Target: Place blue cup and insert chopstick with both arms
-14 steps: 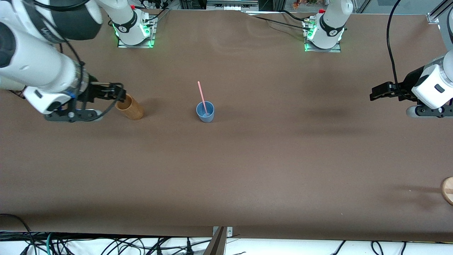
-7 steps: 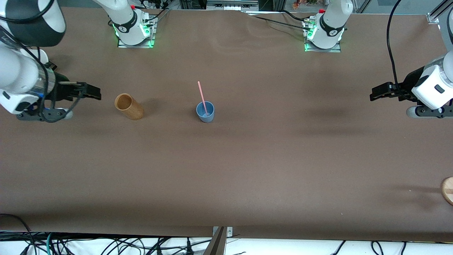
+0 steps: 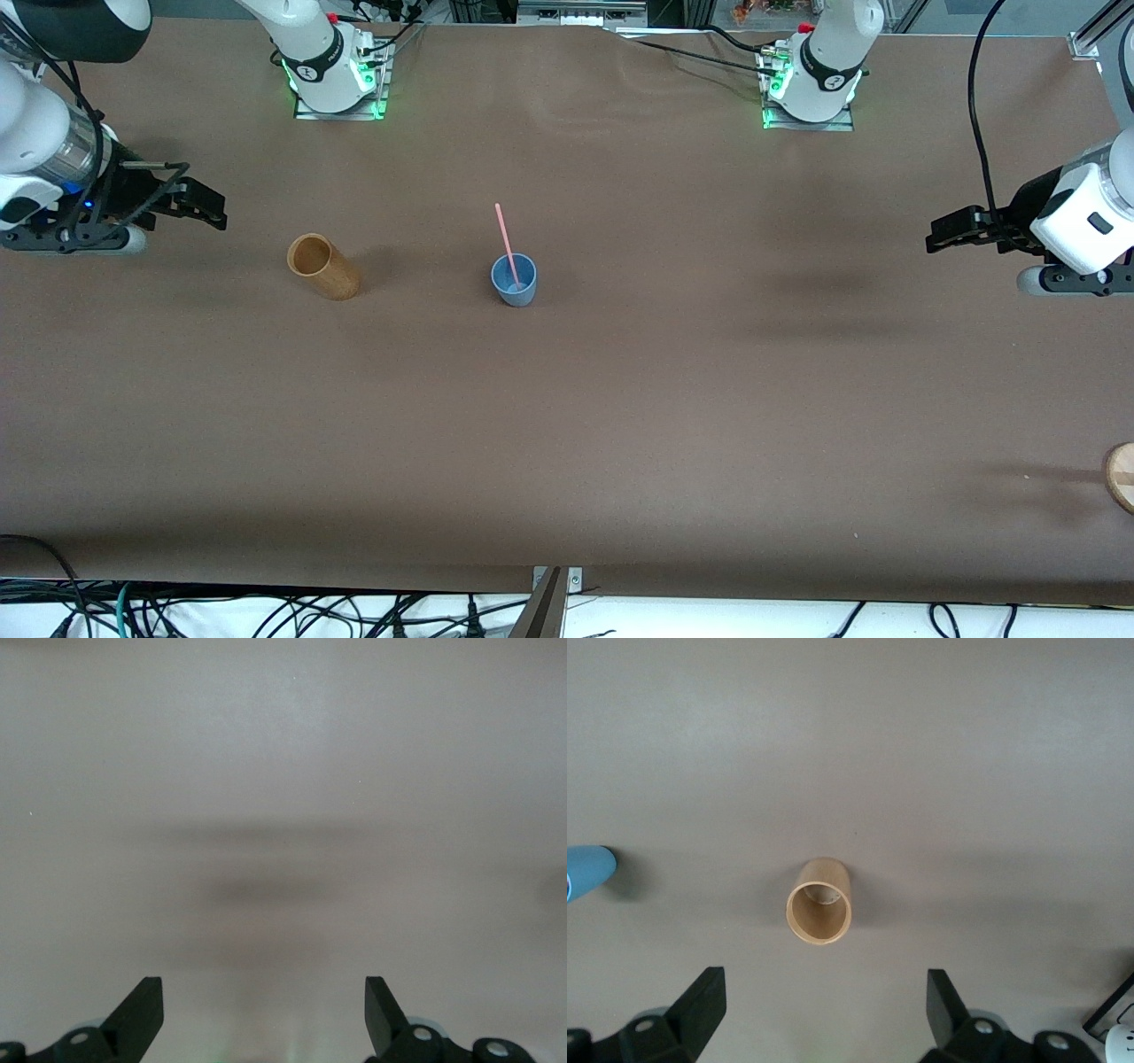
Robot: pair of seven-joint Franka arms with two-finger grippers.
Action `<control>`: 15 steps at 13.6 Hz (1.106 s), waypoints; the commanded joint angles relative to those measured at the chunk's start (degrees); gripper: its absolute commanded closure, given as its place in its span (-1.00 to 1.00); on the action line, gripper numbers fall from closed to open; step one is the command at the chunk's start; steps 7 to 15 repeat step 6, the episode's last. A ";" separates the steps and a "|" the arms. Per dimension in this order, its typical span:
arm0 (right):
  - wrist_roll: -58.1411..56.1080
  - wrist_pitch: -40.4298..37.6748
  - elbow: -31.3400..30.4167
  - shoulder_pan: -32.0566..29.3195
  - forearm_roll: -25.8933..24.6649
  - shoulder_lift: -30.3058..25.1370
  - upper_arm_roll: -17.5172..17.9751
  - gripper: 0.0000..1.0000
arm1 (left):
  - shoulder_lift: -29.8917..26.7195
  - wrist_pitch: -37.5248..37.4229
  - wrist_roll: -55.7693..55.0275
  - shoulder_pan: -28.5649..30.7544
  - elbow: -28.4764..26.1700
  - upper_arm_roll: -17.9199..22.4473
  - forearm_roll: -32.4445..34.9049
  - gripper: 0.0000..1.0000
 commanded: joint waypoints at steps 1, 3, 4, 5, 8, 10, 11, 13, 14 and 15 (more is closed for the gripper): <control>-0.83 0.58 -1.02 -1.90 -0.27 -0.96 1.36 -1.00 | -0.26 0.49 1.36 0.52 -0.27 0.05 -1.31 -1.00; -0.74 -0.30 -0.93 -2.08 -0.36 -0.96 1.36 -1.00 | -0.26 0.49 1.36 0.52 -0.27 0.05 -1.13 -1.00; -1.00 -0.39 -0.84 -2.34 -0.36 -0.88 1.36 -1.00 | -0.26 0.49 1.36 0.52 -0.27 0.05 -1.13 -1.00; -1.00 -0.39 -0.93 -2.52 -0.36 -0.88 1.45 -1.00 | -0.26 0.49 1.36 0.61 -0.27 0.05 -1.13 -1.00; -1.09 -0.39 -0.93 -2.52 -0.27 -0.79 1.36 -1.00 | -0.26 0.49 1.36 0.52 -0.27 0.05 -1.05 -1.00; -1.09 -0.39 -0.93 -2.52 -0.27 -0.79 1.36 -1.00 | -0.26 0.49 1.36 0.52 -0.27 0.05 -1.05 -1.00; -1.09 -0.39 -0.93 -2.52 -0.27 -0.79 1.36 -1.00 | -0.26 0.49 1.36 0.52 -0.27 0.05 -1.05 -1.00; -1.09 -0.39 -0.93 -2.52 -0.27 -0.79 1.36 -1.00 | -0.26 0.49 1.36 0.52 -0.27 0.05 -1.05 -1.00; -1.09 -0.39 -0.93 -2.52 -0.27 -0.79 1.36 -1.00 | -0.26 0.49 1.36 0.52 -0.27 0.05 -1.05 -1.00; -1.09 -0.39 -0.93 -2.52 -0.27 -0.79 1.36 -1.00 | -0.26 0.49 1.36 0.52 -0.27 0.05 -1.05 -1.00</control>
